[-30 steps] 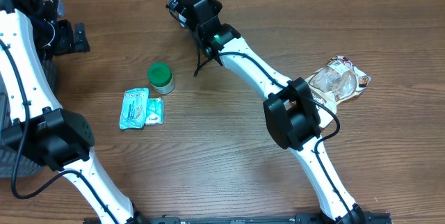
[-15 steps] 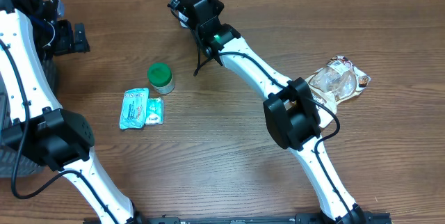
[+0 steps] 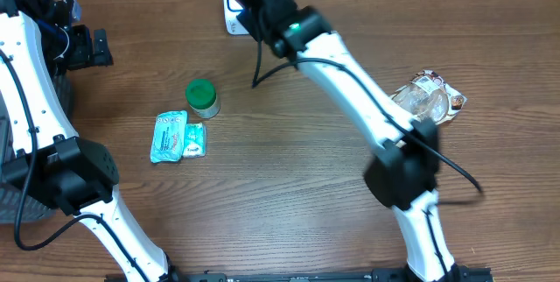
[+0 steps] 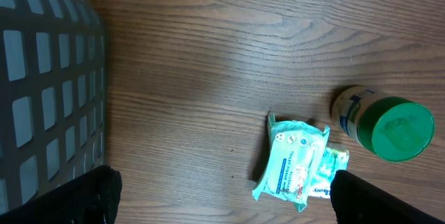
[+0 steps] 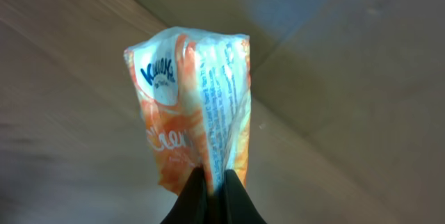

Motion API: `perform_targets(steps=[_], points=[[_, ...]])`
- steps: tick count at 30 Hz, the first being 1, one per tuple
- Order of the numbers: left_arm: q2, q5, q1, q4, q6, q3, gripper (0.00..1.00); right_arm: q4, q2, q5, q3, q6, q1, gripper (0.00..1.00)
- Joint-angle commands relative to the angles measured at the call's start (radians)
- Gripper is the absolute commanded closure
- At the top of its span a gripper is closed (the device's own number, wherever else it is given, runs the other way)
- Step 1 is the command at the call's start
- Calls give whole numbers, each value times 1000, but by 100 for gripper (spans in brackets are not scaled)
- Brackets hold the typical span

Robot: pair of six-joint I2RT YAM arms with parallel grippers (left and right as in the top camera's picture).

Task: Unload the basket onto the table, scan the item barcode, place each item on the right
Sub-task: 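Carry the orange packet right and place it on the grain bag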

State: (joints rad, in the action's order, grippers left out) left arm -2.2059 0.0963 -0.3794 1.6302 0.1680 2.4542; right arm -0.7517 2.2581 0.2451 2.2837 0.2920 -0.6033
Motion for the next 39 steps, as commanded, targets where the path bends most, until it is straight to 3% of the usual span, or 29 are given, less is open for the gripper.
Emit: perform_targets(steps=[1,4,9,14,19,26,39], points=[[16,5,13,-2,8,19,0,-127,-167,-177,8,-388,10,96],[16,5,13,-2,8,19,0,-308,-238,-266,8,-587,24,96],[16,5,13,-2,8,19,0,-612,-264,-273,5,-744,58,96],[16,5,13,-2,8,19,0,-760,-245,-217,-108,-850,90,96],[16,5,13,-2,8,19,0,-745,-245,-133,-308,-980,147,96],[16,5,13,-2,8,19,0,-611,-245,-133,-533,-1003,294,96],[16,5,13,-2,8,19,1,-599,-245,-134,-578,-945,570,96]])
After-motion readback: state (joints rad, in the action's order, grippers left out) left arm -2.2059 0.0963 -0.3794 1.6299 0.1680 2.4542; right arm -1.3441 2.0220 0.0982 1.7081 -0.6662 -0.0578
